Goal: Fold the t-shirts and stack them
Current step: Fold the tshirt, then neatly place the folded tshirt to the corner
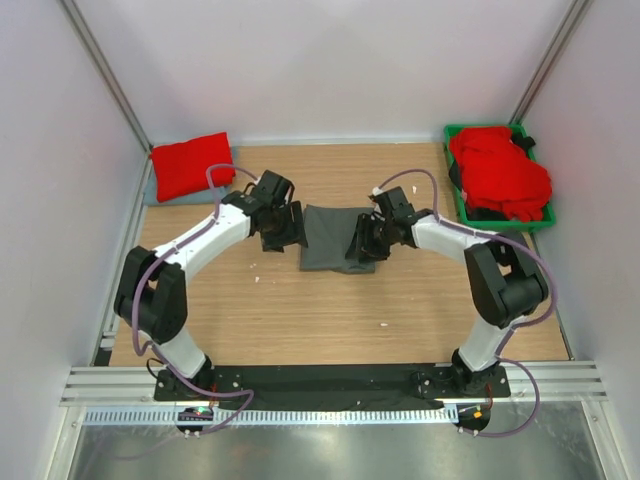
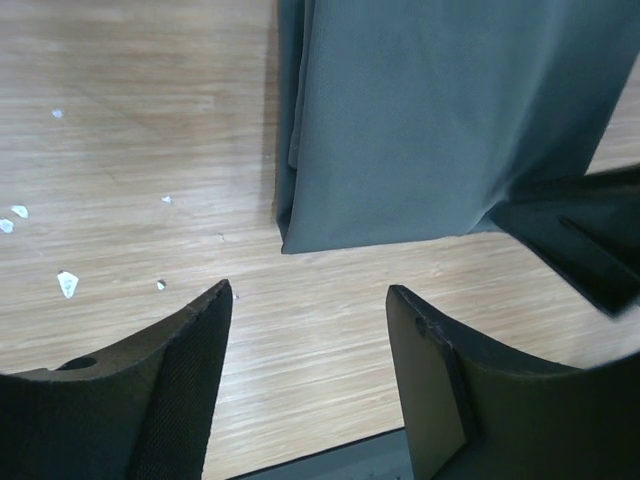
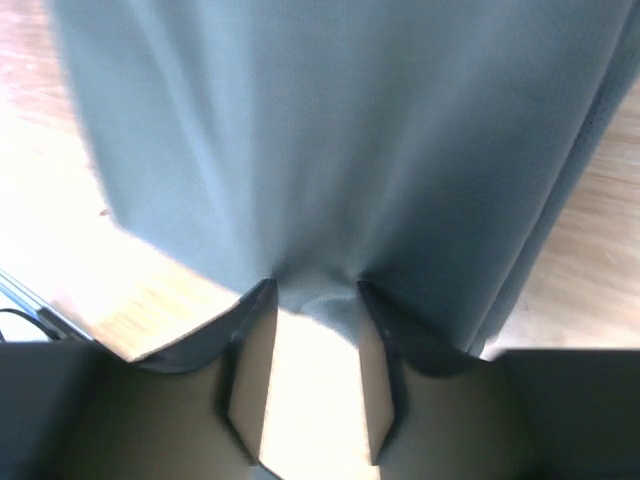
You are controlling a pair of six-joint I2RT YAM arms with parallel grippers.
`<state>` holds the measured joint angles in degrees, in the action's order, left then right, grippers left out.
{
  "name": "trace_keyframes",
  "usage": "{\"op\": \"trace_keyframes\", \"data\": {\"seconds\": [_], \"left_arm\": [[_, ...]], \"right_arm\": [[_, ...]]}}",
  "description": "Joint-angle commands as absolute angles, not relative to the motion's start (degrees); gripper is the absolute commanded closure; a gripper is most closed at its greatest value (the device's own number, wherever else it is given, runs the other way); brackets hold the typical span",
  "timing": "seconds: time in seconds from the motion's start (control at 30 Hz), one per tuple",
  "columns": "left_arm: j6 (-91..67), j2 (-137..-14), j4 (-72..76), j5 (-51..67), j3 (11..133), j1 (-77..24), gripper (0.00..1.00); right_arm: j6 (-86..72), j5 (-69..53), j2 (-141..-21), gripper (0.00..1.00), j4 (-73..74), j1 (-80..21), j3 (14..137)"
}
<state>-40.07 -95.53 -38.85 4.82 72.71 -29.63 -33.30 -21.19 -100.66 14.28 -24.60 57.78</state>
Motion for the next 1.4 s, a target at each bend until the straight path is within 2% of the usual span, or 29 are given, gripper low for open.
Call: {"op": "trace_keyframes", "data": {"seconds": [0.0, 0.07, 0.37, 0.5, 0.67, 0.93, 1.17, 1.33, 1.37], "left_arm": [[-37.8, -94.6, -38.5, 1.6, 77.6, -29.0, 0.35], [-36.0, -96.1, -38.1, 2.1, 80.5, -27.6, 0.33], [-32.7, -109.7, -31.8, 8.9, 87.9, -22.0, 0.30], [-33.6, -114.2, -27.0, 14.0, 87.6, -20.3, 0.26], [-34.9, -119.3, -20.8, 18.8, 87.5, -19.8, 0.27], [-40.2, -122.4, -13.2, 22.5, 83.3, -19.9, 0.34], [-43.8, -124.6, -9.0, 23.7, 80.5, -20.0, 0.51], [-45.9, -125.8, -6.1, 25.2, 79.5, -21.1, 0.59], [-46.1, -126.1, -5.8, 25.5, 79.5, -21.4, 0.66]], "right_arm": [[-29.4, -16.8, -92.0, 0.48, 25.3, -24.9, 64.9], [-28.7, -14.3, -88.7, 0.39, 30.0, -24.9, 67.1], [-29.5, -9.4, -62.6, 0.24, 42.7, -24.8, 58.9], [-31.8, -11.8, -51.8, 0.20, 46.9, -24.8, 54.8], [-33.7, -12.4, -40.6, 0.18, 54.8, -24.9, 52.5], [-35.1, -7.9, -30.8, 0.18, 66.2, -24.9, 51.5], [-35.3, -5.7, -27.7, 0.18, 70.2, -24.9, 52.0], [-35.2, -4.9, -27.2, 0.18, 71.4, -24.9, 52.7], [-35.0, -4.9, -26.9, 0.18, 71.4, -24.9, 52.7]]}}
